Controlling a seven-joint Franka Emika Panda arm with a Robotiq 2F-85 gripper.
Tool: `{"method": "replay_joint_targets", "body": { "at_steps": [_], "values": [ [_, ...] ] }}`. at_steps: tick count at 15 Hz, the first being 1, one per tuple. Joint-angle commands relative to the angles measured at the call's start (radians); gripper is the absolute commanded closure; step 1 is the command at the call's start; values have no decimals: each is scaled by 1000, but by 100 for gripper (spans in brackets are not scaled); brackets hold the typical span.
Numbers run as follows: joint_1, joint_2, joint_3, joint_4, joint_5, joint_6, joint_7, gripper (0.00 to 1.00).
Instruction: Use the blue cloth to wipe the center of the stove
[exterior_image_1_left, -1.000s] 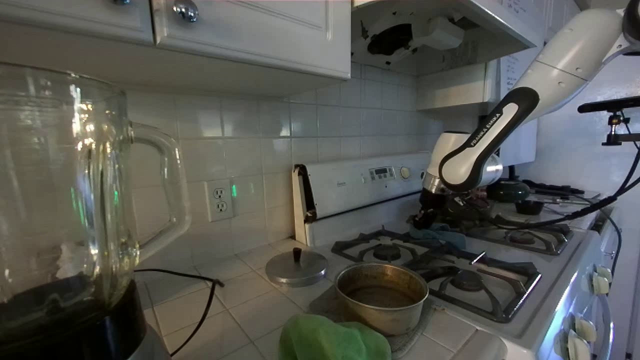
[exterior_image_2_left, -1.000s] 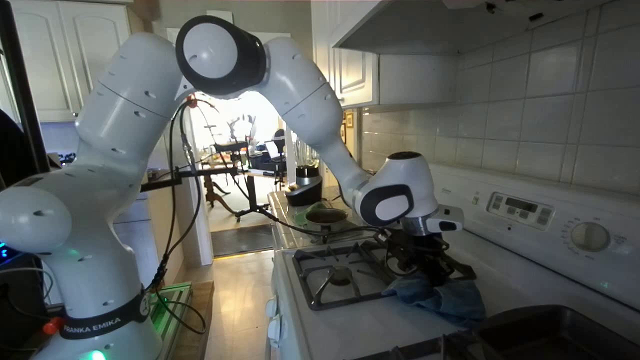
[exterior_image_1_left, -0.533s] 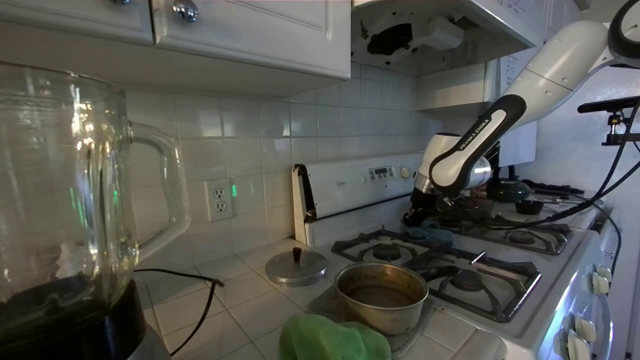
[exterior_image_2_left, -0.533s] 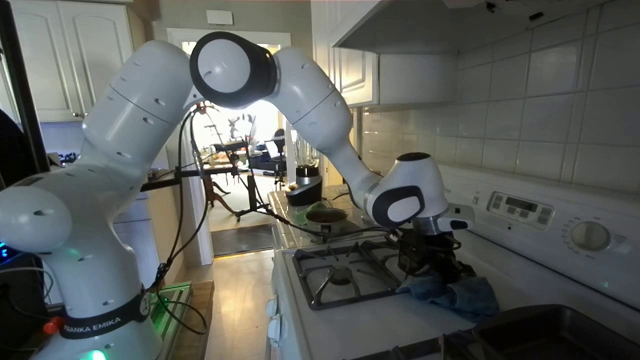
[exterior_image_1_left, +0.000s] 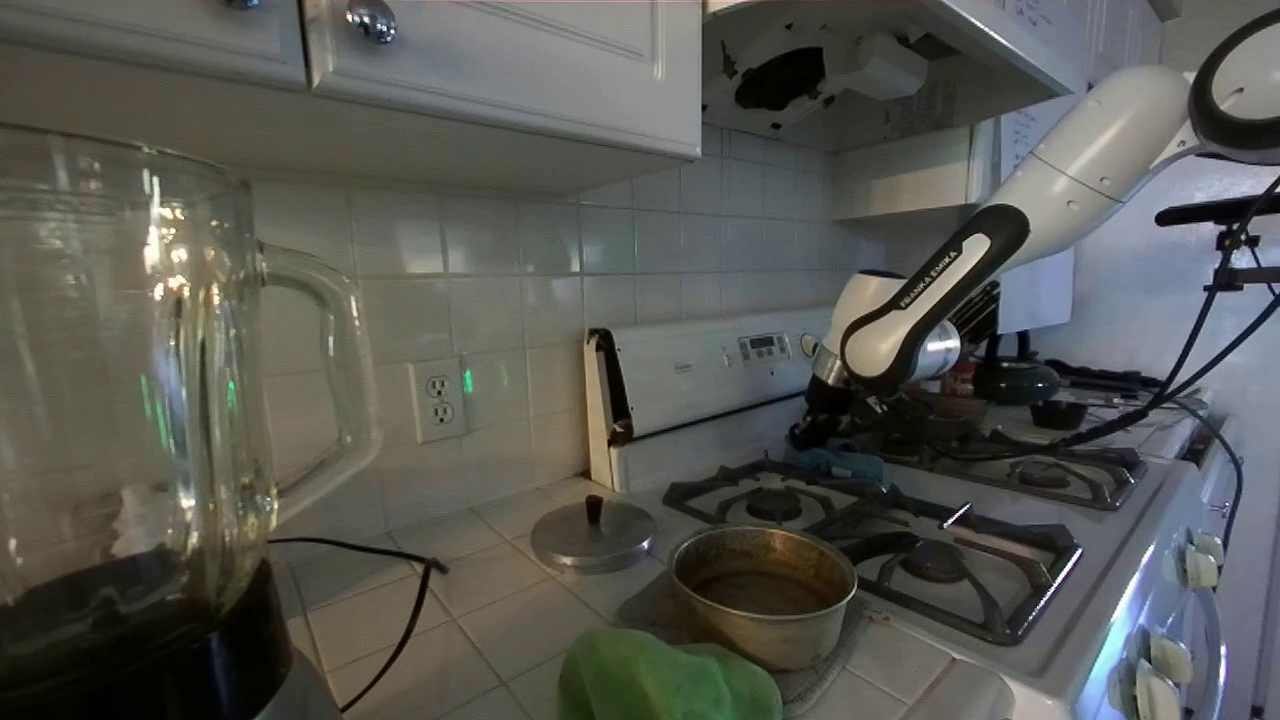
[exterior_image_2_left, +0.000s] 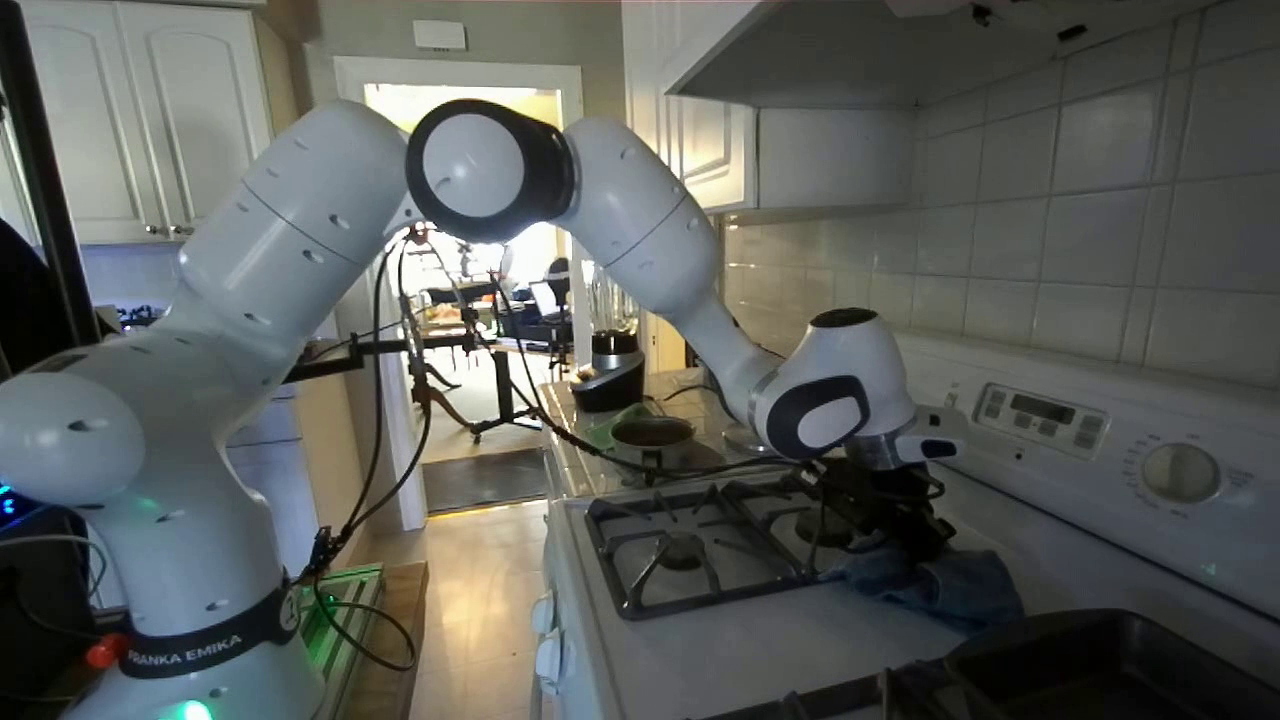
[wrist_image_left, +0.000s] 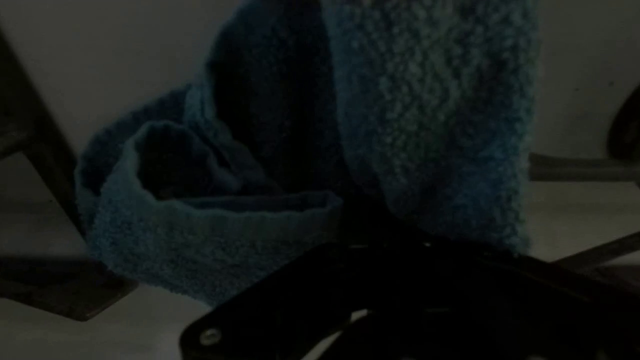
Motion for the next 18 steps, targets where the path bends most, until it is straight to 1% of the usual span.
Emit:
{"method": "replay_joint_targets", "body": {
  "at_steps": [1, 5, 9, 13, 16, 18],
  "values": [
    [44, 86, -13, 105, 5, 2, 69, 100],
    [74, 105, -75, 139, -4, 8, 145, 100],
    [120, 113, -140, 157, -10, -8, 231, 100],
    [202, 86, -257, 132, -33, -27, 347, 100],
    [264, 54, -345, 100, -62, -70, 408, 100],
    [280, 39, -364, 89, -89, -133, 414, 100]
  ]
}}
